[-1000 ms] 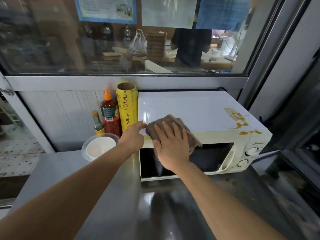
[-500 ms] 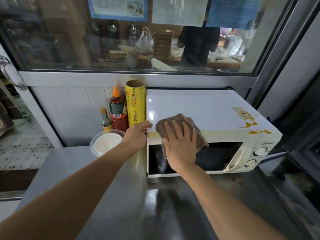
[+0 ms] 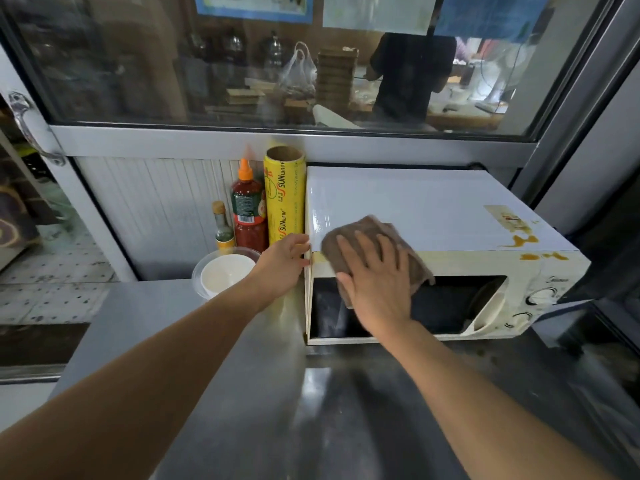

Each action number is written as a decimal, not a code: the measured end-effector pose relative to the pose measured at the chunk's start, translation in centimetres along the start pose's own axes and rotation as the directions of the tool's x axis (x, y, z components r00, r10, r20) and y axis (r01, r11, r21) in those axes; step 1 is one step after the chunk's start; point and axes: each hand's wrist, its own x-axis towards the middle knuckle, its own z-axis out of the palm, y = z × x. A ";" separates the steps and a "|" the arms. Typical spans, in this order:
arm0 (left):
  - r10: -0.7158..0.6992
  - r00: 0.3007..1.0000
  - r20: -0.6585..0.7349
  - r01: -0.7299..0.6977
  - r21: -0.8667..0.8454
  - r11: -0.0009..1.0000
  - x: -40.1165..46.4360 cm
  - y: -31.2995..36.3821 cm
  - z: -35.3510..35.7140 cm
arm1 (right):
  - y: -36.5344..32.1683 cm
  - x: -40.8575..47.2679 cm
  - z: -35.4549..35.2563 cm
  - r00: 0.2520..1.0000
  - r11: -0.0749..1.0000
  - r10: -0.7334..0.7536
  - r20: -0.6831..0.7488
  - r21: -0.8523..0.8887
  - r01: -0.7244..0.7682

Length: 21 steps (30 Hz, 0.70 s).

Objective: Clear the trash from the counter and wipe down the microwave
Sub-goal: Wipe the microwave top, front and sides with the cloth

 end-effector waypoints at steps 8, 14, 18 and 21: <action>0.019 0.998 0.057 -0.018 -0.018 1.000 -0.5 -0.6 -0.5 | -0.2 0.8 0.4 0.997 0.998 -0.065 -0.045 -0.017 0.064; 0.038 0.996 0.081 -0.039 0.011 0.999 -0.2 -0.7 -0.7 | -2.5 0.7 0.6 0.994 0.999 0.049 -0.097 0.025 -0.047; 0.020 1.000 -0.018 -0.020 0.001 1.000 -0.1 -0.8 -0.7 | -3.6 1.2 0.4 0.996 0.998 -0.016 -0.082 0.054 0.021; -0.005 1.000 -0.002 0.005 -0.005 1.000 -0.2 -0.4 -0.2 | -0.5 0.7 0.8 0.997 0.998 -0.058 -0.052 0.012 0.059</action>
